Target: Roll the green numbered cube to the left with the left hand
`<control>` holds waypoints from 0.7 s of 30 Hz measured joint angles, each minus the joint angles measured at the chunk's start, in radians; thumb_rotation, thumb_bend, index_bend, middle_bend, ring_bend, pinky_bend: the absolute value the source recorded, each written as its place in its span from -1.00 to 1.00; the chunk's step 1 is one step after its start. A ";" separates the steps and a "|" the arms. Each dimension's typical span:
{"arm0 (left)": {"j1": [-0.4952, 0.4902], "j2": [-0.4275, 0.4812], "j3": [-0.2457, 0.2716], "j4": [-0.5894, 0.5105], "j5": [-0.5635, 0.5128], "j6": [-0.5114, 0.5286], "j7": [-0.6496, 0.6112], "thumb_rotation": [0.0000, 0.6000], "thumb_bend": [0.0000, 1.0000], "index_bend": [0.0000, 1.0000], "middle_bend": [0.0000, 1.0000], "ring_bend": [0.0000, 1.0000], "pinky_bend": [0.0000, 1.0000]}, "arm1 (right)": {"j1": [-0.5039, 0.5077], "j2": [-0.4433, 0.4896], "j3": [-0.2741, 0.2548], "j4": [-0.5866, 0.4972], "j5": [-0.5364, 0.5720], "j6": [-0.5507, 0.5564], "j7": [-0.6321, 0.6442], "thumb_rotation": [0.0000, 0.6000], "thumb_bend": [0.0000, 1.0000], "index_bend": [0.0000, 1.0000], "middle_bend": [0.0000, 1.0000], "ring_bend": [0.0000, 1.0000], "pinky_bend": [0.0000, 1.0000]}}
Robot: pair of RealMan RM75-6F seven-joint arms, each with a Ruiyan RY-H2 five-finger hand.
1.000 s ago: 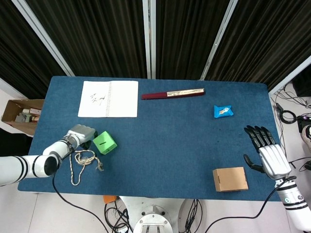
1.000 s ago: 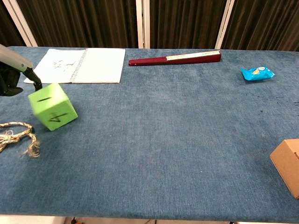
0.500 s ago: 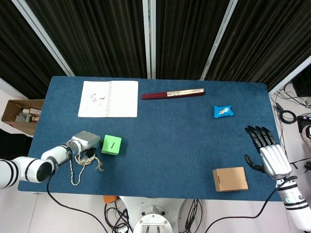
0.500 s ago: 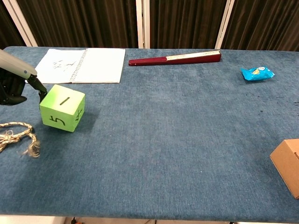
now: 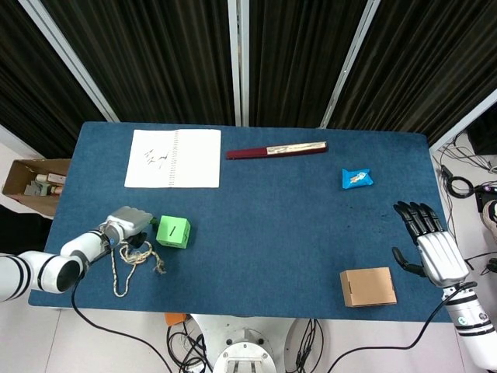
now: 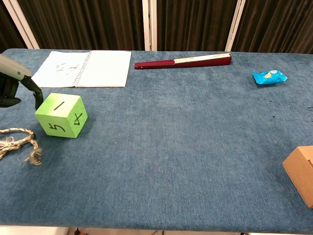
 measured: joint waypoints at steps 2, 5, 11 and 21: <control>0.002 0.007 0.006 -0.008 -0.005 0.029 -0.001 1.00 0.26 -0.59 0.69 0.82 0.97 | -0.001 0.002 0.000 -0.001 0.000 0.003 -0.001 1.00 -0.30 -1.00 -0.84 -1.00 -1.00; 0.021 0.020 0.008 -0.026 -0.009 0.107 -0.003 1.00 -0.09 -0.62 0.38 0.46 0.65 | -0.008 0.006 0.001 -0.002 0.005 0.010 -0.002 1.00 -0.30 -1.00 -0.84 -1.00 -1.00; 0.144 0.018 -0.015 -0.053 0.028 0.454 -0.012 0.96 -0.64 -0.64 -0.46 -0.37 -0.33 | -0.023 0.013 0.004 0.005 0.020 0.027 -0.007 1.00 -0.32 -1.00 -0.85 -1.00 -1.00; 0.614 -0.101 -0.067 0.111 0.388 1.143 -0.108 0.76 -0.72 -0.67 -0.74 -0.67 -0.65 | -0.056 -0.010 0.032 0.051 0.088 0.064 -0.090 1.00 -0.42 -1.00 -1.00 -1.00 -1.00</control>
